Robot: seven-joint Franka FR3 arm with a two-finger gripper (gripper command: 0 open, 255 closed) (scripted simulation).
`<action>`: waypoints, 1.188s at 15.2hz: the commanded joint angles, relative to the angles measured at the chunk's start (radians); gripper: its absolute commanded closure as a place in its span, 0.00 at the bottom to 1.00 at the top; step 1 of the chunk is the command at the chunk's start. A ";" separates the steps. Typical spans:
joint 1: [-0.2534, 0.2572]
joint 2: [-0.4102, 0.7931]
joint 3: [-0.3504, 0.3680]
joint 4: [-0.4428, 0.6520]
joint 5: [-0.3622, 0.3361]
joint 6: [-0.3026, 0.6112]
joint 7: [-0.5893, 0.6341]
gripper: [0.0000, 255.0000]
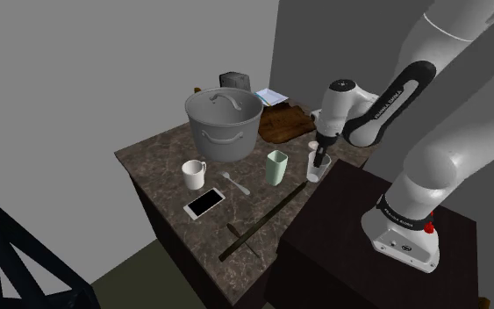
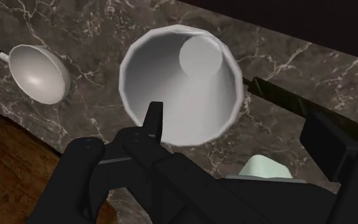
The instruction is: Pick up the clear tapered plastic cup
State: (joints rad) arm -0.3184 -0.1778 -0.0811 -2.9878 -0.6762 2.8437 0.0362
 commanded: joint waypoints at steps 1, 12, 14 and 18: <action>-0.076 0.105 0.018 0.024 -0.169 0.079 0.109 0.00; -0.094 0.308 -0.025 0.129 -0.612 0.154 0.503 1.00; -0.094 0.308 -0.025 0.129 -0.612 0.154 0.504 1.00; -0.094 0.307 -0.025 0.129 -0.610 0.154 0.502 1.00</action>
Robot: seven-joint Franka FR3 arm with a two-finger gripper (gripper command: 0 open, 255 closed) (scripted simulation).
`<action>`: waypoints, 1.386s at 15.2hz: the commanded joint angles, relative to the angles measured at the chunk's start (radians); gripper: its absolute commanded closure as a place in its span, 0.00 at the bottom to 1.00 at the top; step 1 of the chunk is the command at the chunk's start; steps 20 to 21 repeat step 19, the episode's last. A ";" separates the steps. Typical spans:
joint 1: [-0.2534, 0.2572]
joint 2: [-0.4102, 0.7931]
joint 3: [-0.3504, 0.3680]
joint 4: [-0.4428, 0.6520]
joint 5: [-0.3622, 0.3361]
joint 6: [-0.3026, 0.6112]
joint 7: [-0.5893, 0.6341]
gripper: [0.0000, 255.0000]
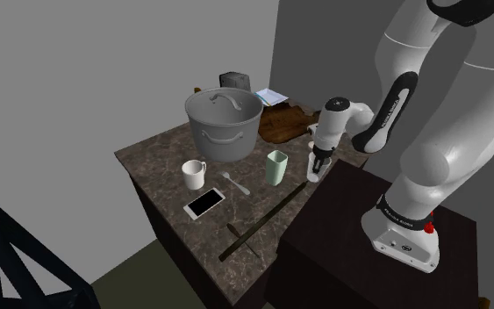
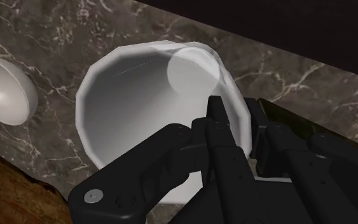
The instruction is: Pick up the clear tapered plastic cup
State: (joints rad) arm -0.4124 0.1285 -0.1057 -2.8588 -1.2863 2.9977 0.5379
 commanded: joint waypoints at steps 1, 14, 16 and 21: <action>0.000 0.000 0.000 -0.001 0.000 0.000 0.000 1.00; 0.073 -0.320 0.032 -0.138 0.637 -0.151 -0.553 1.00; 0.103 -0.371 0.015 -0.146 0.694 -0.194 -0.600 1.00; 0.120 -0.400 0.006 -0.149 0.720 -0.219 -0.622 1.00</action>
